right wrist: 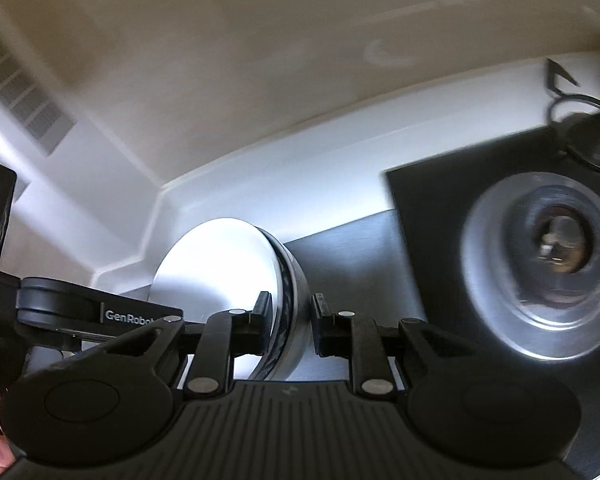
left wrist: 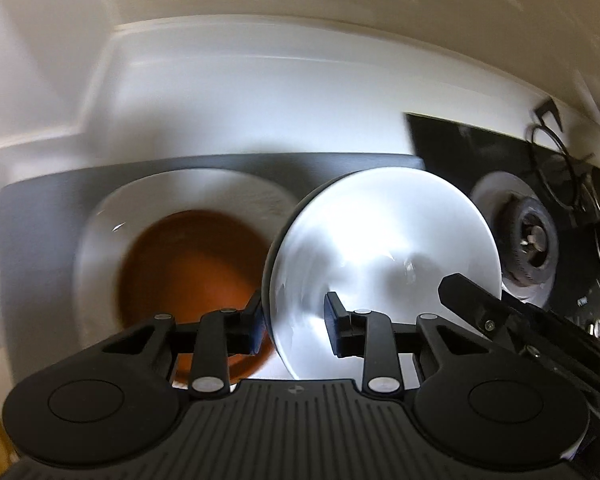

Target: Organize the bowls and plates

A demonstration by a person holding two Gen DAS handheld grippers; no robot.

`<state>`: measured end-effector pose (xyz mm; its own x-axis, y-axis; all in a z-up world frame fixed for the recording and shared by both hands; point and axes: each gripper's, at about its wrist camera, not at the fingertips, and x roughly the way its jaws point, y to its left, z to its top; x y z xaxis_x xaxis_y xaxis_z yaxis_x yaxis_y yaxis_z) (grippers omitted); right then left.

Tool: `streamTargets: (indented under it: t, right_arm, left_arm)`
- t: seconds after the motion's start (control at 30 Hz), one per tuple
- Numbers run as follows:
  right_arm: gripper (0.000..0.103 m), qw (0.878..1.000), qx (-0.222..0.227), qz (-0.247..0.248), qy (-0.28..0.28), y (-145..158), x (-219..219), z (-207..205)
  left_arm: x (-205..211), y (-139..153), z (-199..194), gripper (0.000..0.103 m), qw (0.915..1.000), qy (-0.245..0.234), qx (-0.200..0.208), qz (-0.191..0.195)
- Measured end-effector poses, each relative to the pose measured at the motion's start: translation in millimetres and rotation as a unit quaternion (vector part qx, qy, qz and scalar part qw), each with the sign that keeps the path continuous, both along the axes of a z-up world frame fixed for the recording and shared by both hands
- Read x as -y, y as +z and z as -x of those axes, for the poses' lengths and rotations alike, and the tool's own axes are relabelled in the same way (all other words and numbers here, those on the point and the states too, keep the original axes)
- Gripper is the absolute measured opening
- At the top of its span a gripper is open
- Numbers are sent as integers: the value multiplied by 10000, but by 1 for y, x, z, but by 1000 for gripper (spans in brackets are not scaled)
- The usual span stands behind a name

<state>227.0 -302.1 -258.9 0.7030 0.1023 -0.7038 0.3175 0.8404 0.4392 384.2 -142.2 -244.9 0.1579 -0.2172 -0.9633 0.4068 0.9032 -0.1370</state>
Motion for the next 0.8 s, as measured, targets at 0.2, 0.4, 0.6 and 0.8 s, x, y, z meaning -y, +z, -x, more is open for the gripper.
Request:
streamTargets:
  t: [0.2,0.4,0.6,0.8]
  right_arm:
    - [22,9980,-79,-282,560,2,-48,-19]
    - [22,9912,-246,-404,1238,-4,-106,-35]
    - [22,9784,-394,-508,1965,-1,-164,-41]
    - [22,9631,-438,-453,2618,10,-212,-47]
  left_arm:
    - [-70,12,5,33,9983,547,46,-192]
    - [-143,10,15,33,9937,1074,-156,-285]
    - [-208,17,30,33,9863,1599,-208,-339]
    - [-268,30,49,33,9774,2087,-279,-173]
